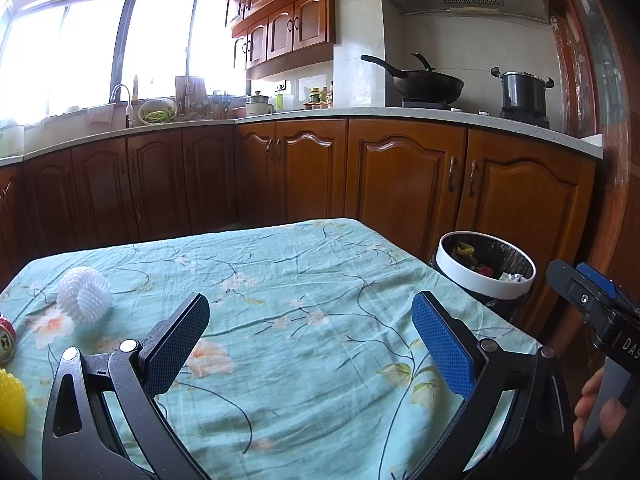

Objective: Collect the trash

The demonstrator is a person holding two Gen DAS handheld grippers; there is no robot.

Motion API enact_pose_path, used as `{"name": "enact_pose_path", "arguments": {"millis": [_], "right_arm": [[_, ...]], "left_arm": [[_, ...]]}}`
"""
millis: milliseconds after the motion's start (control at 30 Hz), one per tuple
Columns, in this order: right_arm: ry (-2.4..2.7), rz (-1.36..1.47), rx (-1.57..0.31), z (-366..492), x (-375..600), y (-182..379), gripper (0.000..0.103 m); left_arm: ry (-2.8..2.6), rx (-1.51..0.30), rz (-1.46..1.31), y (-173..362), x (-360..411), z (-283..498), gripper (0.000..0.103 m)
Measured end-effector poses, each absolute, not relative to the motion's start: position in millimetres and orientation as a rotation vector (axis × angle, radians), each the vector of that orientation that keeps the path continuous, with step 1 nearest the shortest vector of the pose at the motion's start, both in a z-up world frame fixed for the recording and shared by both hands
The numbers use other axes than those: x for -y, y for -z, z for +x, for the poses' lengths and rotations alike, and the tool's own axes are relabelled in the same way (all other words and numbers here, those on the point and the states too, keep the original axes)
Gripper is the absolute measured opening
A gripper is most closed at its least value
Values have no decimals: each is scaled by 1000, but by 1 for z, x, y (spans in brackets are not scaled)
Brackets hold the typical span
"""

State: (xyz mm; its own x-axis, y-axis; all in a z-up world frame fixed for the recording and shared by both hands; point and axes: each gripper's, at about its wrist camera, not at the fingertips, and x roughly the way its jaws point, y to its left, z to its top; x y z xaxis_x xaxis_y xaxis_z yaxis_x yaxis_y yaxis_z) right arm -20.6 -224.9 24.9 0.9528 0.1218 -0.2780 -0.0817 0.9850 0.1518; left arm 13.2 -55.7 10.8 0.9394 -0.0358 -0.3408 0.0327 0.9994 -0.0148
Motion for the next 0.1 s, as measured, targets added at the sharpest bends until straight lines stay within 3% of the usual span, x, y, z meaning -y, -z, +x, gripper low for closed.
{"name": "enact_pose_path", "arguments": {"millis": [100], "right_arm": [[-104,146,-298,-18,227,-23,103]], "left_arm": [[36,-351,-9,-10,56,14,103]]}}
